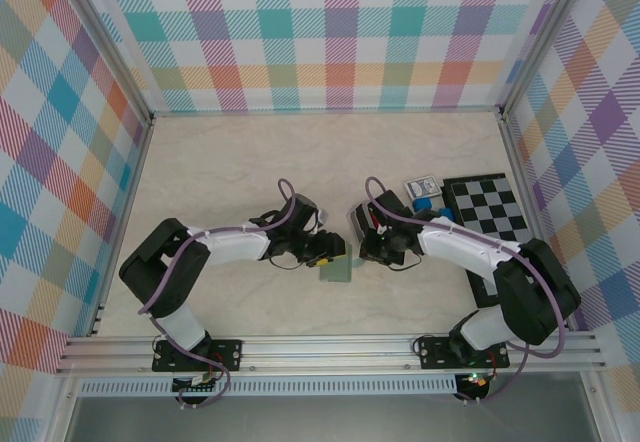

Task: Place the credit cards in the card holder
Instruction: Close the card holder at the center of the table, then close the button on the card holder.

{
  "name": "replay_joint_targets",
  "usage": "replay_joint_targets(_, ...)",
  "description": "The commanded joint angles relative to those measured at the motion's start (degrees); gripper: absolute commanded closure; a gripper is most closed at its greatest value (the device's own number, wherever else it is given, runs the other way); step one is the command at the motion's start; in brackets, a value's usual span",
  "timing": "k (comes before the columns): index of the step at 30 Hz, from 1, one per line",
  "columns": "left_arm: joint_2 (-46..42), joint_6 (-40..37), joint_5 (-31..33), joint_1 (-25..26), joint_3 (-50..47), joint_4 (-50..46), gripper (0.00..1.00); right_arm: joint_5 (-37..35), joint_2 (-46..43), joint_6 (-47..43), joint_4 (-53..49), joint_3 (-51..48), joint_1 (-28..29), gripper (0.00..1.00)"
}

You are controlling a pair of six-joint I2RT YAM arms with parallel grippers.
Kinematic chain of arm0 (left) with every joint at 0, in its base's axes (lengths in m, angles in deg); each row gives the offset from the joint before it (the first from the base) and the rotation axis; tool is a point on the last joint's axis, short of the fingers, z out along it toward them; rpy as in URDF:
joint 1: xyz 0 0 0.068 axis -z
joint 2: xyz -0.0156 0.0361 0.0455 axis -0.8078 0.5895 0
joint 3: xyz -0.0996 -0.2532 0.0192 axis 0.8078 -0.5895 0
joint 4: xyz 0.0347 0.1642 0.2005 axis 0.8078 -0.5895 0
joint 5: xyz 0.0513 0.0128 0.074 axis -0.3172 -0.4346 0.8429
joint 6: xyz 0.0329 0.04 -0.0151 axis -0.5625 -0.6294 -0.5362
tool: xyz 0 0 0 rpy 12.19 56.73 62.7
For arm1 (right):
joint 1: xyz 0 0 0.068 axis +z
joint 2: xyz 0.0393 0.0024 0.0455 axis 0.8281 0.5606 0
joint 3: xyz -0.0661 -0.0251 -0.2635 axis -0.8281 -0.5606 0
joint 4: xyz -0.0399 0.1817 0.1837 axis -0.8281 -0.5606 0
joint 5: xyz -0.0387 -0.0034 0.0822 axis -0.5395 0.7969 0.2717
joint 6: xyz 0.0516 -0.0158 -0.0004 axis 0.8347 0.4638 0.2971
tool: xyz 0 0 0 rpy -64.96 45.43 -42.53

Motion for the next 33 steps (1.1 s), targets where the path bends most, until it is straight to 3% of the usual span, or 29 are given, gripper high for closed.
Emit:
replay_joint_targets(1,-0.9,-0.8,1.0,0.5,1.5,-1.5,0.5,1.4,0.7,-1.1,-0.8,0.6,-0.4,0.82)
replay_joint_targets(12,-3.3,-2.6,3.0,0.5,2.9,-5.4,0.46,3.6,0.0,-1.6,1.2,-0.1,-0.4,0.97)
replay_joint_targets(20,-9.6,-6.8,18.3,0.4,4.9,-22.2,0.42,4.8,-0.2,-2.3,2.4,0.1,-0.5,0.98)
replay_joint_targets(33,-4.2,-7.9,11.8,0.4,1.7,-17.7,0.5,5.6,-0.4,-2.0,2.7,0.2,-0.5,0.97)
